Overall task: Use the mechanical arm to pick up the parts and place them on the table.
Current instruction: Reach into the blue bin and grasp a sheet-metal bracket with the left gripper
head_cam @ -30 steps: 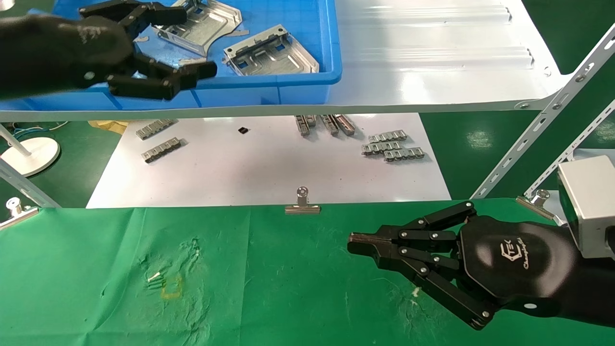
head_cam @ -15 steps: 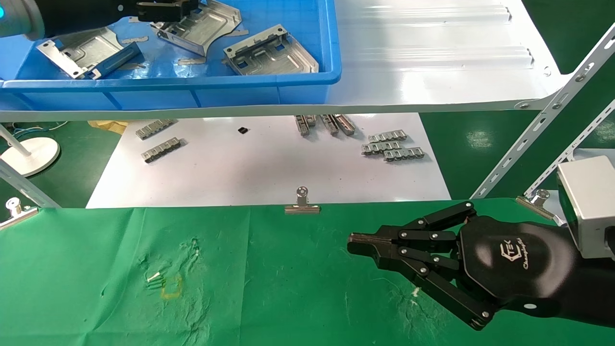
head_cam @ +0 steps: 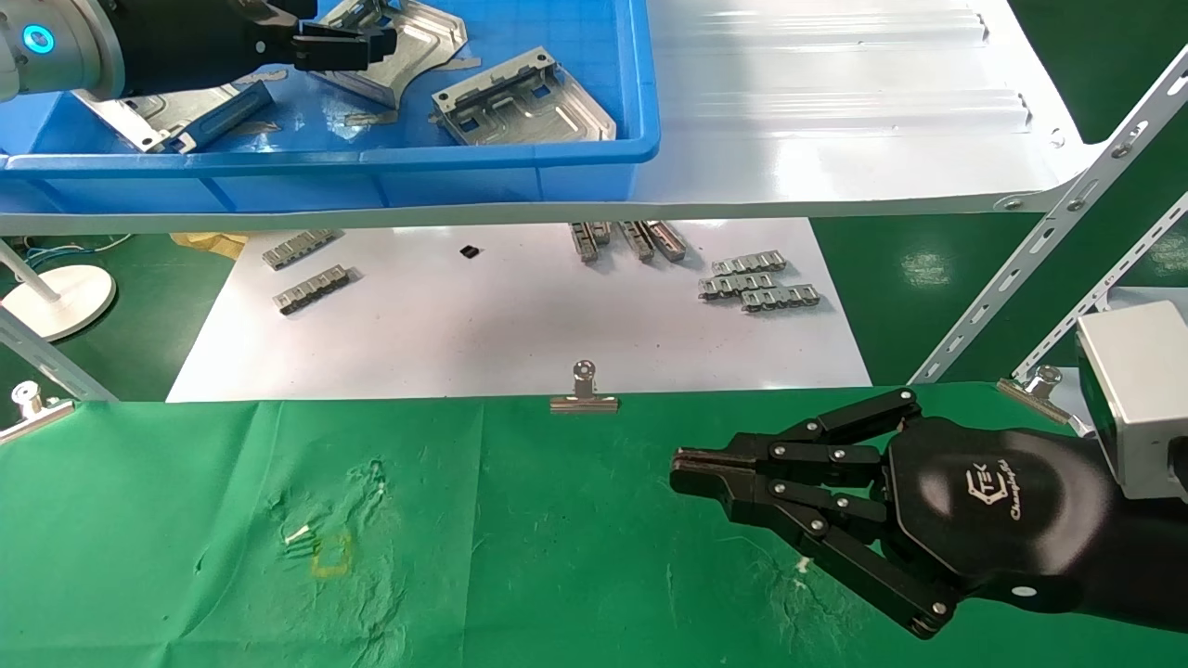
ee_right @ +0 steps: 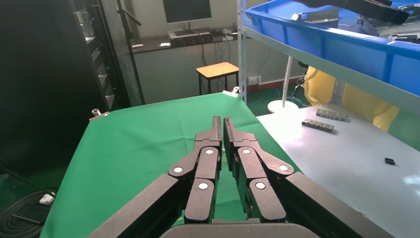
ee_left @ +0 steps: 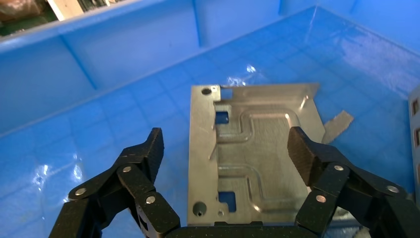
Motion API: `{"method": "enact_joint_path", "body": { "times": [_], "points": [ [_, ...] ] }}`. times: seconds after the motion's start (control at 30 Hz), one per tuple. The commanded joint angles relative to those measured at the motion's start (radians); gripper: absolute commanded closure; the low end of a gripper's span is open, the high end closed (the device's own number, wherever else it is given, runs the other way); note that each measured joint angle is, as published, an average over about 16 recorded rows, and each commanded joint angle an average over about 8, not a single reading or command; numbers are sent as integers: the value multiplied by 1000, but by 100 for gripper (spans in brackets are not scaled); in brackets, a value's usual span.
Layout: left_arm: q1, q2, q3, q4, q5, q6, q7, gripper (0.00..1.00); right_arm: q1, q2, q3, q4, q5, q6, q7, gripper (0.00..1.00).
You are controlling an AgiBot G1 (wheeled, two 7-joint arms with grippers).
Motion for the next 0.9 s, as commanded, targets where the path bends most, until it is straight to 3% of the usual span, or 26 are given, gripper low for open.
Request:
{"method": "enact_joint_path", "body": {
  "times": [0.03, 0.9],
  "points": [
    [-5, 3, 6, 9, 9, 2, -9, 100, 0, 0, 0, 0, 0, 0, 0, 0],
    [-8, 11, 15, 7, 23, -65, 6, 100, 0, 0, 0, 0, 0, 0, 0, 0]
  ]
}}
